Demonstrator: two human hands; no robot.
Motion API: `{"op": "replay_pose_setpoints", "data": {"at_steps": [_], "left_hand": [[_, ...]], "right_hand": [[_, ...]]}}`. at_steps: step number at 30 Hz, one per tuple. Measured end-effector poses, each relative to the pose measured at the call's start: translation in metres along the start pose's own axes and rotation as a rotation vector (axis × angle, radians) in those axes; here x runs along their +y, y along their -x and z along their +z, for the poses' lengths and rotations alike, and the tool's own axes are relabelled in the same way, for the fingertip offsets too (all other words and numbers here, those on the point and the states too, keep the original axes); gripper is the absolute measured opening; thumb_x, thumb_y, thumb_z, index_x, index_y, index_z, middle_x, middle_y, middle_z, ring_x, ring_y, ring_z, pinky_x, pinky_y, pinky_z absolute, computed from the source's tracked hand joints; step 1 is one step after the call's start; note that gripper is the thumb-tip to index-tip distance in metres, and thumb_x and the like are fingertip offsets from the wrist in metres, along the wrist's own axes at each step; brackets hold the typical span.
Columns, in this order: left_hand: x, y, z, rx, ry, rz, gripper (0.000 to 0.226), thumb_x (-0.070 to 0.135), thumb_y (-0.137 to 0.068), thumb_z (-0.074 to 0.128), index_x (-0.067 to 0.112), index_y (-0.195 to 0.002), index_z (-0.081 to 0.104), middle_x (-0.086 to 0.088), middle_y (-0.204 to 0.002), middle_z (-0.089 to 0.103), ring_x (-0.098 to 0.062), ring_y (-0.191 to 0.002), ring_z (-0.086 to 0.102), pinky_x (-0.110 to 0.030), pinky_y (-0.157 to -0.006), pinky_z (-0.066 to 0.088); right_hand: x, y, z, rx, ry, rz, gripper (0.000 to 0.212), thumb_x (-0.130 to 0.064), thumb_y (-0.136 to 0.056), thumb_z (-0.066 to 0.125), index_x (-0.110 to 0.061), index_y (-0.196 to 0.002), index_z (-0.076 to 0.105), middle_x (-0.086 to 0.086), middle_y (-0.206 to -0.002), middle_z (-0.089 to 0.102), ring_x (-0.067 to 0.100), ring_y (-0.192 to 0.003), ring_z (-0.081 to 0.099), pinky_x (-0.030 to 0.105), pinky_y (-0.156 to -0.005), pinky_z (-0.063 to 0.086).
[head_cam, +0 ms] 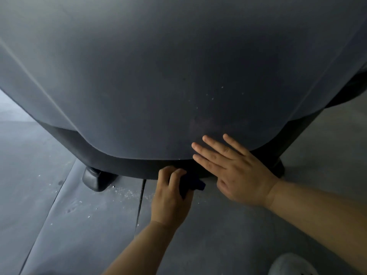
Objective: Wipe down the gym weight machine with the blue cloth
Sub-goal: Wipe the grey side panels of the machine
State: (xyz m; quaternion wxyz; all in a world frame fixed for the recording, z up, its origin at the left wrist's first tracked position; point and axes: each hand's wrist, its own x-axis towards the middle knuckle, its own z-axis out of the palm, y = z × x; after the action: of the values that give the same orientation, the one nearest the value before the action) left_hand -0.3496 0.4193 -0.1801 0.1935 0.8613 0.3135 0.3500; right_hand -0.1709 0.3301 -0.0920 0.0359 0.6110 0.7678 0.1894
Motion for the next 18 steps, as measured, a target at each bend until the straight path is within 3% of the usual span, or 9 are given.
{"op": "replay_pose_setpoints", "data": {"at_steps": [3,6,9,11,15,18], "left_hand": [[0.032,-0.029,-0.036,0.188,0.088,0.127,0.040,0.009,-0.072,0.075,0.016,-0.103,0.050,-0.002,-0.105,0.048,-0.019,-0.086,0.053,-0.018,-0.071,0.047],[0.059,-0.051,-0.080,0.261,0.164,0.165,0.028,0.020,-0.074,0.060,0.022,-0.101,0.051,0.005,-0.104,0.045,-0.011,-0.092,0.047,-0.014,-0.078,0.040],[0.087,-0.062,-0.115,0.137,0.336,0.216,0.029,0.022,-0.076,0.058,0.026,-0.104,0.053,0.008,-0.105,0.049,-0.001,-0.095,0.048,-0.013,-0.081,0.044],[0.097,-0.071,-0.133,0.015,0.377,0.217,0.026,0.020,-0.078,0.060,0.029,-0.102,0.055,0.014,-0.103,0.052,0.003,-0.097,0.052,-0.013,-0.081,0.046],[0.102,-0.101,-0.163,-0.283,0.508,-0.011,0.029,0.010,-0.085,0.073,0.038,-0.091,0.065,0.021,-0.087,0.068,0.003,-0.083,0.065,-0.018,-0.074,0.054],[0.102,-0.126,-0.174,-0.490,0.283,0.043,0.041,0.000,-0.082,0.070,0.041,-0.086,0.068,0.023,-0.087,0.067,0.012,-0.078,0.060,-0.007,-0.078,0.042]], "right_hand": [[0.004,0.004,-0.033,-0.064,-0.310,0.105,0.056,-0.023,-0.091,0.038,-0.018,-0.147,0.043,-0.001,-0.155,0.039,0.015,-0.146,0.028,0.037,-0.118,0.028],[0.008,-0.002,-0.081,-0.285,-0.809,0.516,0.032,-0.029,-0.101,0.047,-0.031,-0.131,0.058,-0.015,-0.132,0.058,0.002,-0.125,0.049,0.018,-0.102,0.039],[0.001,-0.020,-0.116,-0.434,-1.498,0.847,0.024,-0.035,-0.104,0.042,-0.030,-0.109,0.065,-0.005,-0.108,0.071,0.015,-0.103,0.066,0.028,-0.089,0.051],[-0.006,-0.032,-0.128,-0.324,-1.818,0.910,0.033,-0.034,-0.106,0.035,-0.021,-0.105,0.066,0.004,-0.098,0.072,0.020,-0.089,0.069,0.034,-0.079,0.055],[-0.022,-0.042,-0.141,0.124,-2.280,1.133,0.033,-0.037,-0.104,0.040,-0.017,-0.107,0.066,0.008,-0.091,0.073,0.027,-0.083,0.070,0.035,-0.063,0.054],[-0.035,-0.047,-0.141,0.405,-2.564,1.153,0.029,-0.027,-0.103,0.045,-0.012,-0.120,0.063,0.014,-0.095,0.073,0.026,-0.075,0.072,0.033,-0.061,0.059]]}}
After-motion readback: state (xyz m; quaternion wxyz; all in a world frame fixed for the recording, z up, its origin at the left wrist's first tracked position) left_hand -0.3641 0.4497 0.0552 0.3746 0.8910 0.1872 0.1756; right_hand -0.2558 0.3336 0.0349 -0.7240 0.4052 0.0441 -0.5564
